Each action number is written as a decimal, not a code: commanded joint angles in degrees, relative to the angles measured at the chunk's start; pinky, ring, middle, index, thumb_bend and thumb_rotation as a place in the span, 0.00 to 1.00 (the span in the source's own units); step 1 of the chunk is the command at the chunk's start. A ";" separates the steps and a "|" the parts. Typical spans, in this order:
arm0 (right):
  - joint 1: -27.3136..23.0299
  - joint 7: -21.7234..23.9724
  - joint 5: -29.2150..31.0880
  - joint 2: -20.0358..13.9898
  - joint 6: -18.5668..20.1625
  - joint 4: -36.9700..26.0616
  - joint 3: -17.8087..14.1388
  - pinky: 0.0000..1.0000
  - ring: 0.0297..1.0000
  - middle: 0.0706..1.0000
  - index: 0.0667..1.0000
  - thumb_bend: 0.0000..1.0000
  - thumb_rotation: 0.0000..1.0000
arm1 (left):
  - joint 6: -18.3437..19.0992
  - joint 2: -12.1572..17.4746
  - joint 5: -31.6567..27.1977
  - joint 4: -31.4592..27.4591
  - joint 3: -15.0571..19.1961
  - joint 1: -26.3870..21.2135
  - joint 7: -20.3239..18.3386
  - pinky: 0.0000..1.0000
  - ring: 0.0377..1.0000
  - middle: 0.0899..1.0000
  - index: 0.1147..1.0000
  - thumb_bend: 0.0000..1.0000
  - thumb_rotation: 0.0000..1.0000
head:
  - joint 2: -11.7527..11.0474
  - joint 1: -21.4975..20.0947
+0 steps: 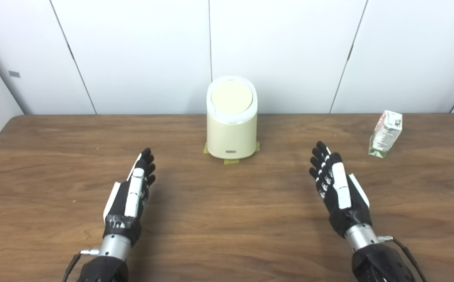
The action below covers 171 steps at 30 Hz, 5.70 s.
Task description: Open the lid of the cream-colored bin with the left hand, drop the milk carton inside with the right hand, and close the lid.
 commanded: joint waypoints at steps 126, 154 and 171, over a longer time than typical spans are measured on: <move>0.81 -0.30 -0.32 2.13 -8.36 3.17 -0.49 0.95 0.99 0.98 1.00 0.66 1.00 | 4.21 2.52 24.24 29.03 -6.74 -48.15 -0.96 0.90 0.94 0.93 0.91 0.51 0.79 | -9.02 0.97; -3.80 -7.11 -5.38 -2.45 -4.57 -1.20 -7.45 0.73 0.83 0.89 0.86 0.73 0.24 | 1.13 2.43 13.48 4.31 -1.90 -16.14 -1.05 0.89 0.92 0.94 0.97 0.44 1.00 | -5.17 -12.52; -2.09 -9.15 -11.75 -10.39 7.14 -10.91 -14.43 0.74 0.80 0.85 0.81 0.76 0.17 | 0.23 2.18 10.53 7.04 -2.35 -16.72 -1.52 0.97 0.95 0.95 0.99 0.39 1.00 | -4.18 -20.63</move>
